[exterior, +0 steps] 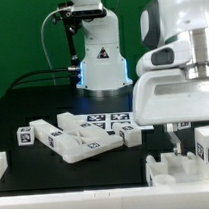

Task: Assemble chair

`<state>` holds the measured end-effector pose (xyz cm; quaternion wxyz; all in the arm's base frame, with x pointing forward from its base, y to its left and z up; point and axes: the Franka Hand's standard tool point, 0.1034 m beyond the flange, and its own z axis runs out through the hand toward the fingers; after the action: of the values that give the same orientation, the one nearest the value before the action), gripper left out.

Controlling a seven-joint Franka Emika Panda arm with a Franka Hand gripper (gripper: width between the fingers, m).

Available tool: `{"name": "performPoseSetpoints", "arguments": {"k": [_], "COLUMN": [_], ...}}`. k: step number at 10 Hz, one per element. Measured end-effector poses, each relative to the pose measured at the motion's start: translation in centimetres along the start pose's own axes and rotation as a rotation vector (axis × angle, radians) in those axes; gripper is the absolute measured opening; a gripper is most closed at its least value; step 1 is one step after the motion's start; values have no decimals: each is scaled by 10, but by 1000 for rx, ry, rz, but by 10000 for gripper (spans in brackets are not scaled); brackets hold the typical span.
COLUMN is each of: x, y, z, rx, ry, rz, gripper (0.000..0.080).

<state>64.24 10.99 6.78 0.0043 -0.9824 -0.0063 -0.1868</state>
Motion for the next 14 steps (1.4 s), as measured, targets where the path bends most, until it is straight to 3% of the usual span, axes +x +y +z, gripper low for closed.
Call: {"name": "performPoseSetpoints", "arguments": {"k": [2,5,7,8,9,14], "x": [6,16,14,14,14,11], "y": [-1,-4,-4,-4,-4,-2], "z": [-2,-4,-3,-3,-3,-4], "rx": [7,9,7,6,2,-56], "ry": [-158,-252,-250,-250,-250,-205], "rz": [14,36,45,52,84,577], "gripper": [649,649,393,393,281,281]}}
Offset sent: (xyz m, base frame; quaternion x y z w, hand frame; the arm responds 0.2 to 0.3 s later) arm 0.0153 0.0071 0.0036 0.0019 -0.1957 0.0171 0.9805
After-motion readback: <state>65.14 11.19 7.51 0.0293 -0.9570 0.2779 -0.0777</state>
